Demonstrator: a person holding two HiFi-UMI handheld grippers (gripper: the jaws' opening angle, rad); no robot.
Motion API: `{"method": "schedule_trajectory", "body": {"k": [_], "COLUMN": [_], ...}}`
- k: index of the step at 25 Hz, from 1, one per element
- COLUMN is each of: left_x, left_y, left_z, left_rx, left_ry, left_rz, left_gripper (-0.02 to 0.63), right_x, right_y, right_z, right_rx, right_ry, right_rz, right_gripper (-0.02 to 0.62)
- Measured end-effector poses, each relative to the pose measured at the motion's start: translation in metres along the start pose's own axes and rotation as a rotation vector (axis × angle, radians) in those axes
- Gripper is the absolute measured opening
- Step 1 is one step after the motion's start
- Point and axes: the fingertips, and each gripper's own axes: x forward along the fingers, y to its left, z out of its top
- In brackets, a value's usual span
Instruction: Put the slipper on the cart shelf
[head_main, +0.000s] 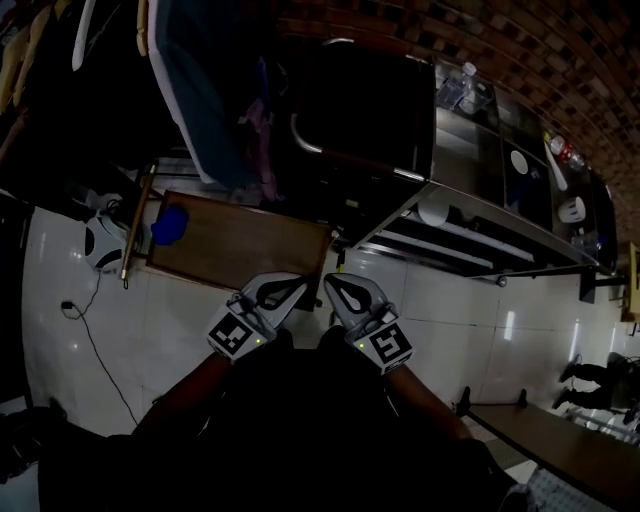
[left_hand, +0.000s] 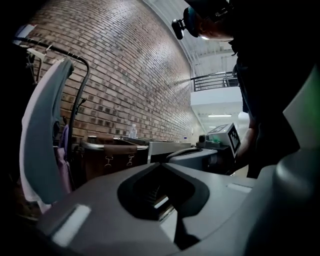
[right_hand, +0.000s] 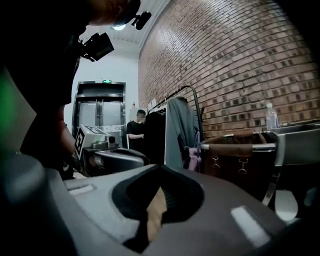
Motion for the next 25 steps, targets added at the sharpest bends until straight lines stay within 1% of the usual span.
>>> {"method": "schedule_trajectory", "body": {"k": [4,8,13,19,25], "left_x": [-0.036,-0.056,-0.062,-0.056,-0.053], "left_y": [0.022,0.028,0.022,0.007,0.005], "left_z": [-0.001,0.003,0.009,0.007,0.006], "left_rx": [0.009,0.032,0.023,0.012,0.011], "left_ry": [-0.004,-0.010,-0.020,-0.005,-0.001], "left_rz": [-0.062,-0.122,-0.122,-0.136,-0.111], "left_gripper": [0.003,0.003,0.003,0.003,0.003], "right_x": [0.031,0.041,0.039,0.030,0.027], "right_y": [0.025,0.046,0.063,0.060,0.060], "right_z": [0.007,0.013,0.019,0.022,0.021], "right_rx": [0.015,0.020,0.024,0.027,0.009], "right_ry": [0.002,0.004,-0.005,-0.018,-0.026], "right_rz": [-0.048,-0.096,-0.082,-0.082,-0.056], "right_gripper": [0.000,0.000,0.000,0.000,0.000]}}
